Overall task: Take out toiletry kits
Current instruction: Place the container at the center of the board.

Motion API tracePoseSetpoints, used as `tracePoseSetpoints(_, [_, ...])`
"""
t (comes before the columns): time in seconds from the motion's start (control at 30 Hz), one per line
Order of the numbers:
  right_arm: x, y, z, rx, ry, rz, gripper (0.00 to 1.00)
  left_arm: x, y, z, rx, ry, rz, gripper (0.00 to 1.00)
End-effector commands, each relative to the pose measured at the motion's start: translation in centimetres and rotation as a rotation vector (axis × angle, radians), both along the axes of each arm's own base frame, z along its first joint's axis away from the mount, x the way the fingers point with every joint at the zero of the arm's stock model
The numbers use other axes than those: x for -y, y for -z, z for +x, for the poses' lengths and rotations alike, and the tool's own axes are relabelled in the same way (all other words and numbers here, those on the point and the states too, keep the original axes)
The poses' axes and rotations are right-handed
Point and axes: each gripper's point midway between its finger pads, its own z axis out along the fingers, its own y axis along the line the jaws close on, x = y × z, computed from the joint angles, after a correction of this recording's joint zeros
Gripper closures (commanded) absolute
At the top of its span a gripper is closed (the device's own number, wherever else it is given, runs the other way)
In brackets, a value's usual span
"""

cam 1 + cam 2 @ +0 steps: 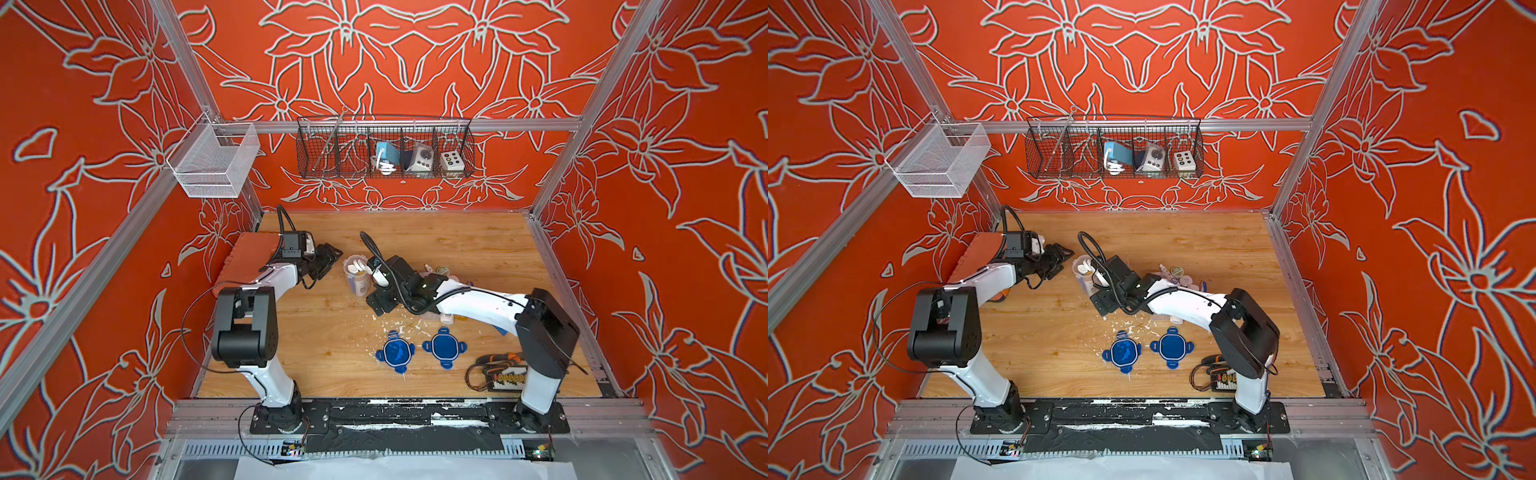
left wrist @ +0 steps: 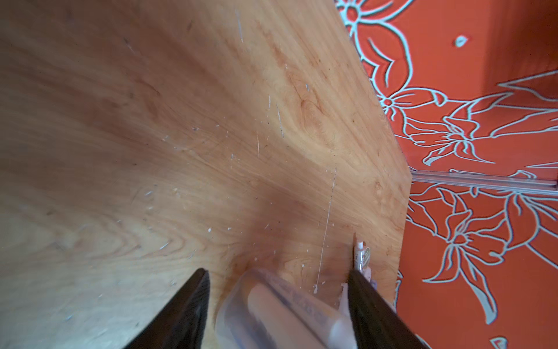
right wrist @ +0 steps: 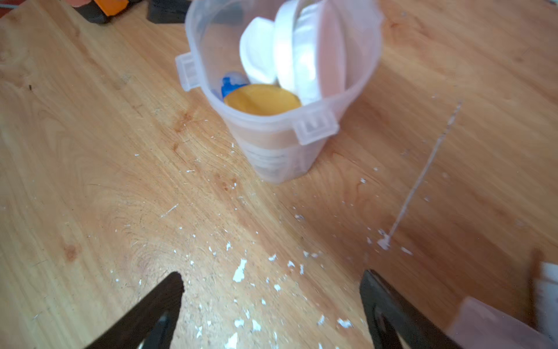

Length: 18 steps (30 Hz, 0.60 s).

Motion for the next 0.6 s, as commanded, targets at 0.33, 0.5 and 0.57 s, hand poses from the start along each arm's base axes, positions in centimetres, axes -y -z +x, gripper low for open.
tracePoseSetpoints(0.33, [-5.4, -1.2, 4.5, 0.179, -0.016, 0.178, 0.03, 3.0, 4.6, -1.2, -0.113, 0.120, -0.065, 0.45])
tracePoseSetpoints(0.5, [-5.4, -0.7, 6.1, 0.211, 0.030, 0.195, 0.03, 4.2, 5.2, -2.3, -0.131, 0.150, -0.056, 0.45])
tracePoseSetpoints(0.57, [-5.4, -0.6, 6.7, 0.214, 0.038, 0.206, 0.03, 4.4, 5.3, -2.6, -0.136, 0.156, -0.053, 0.45])
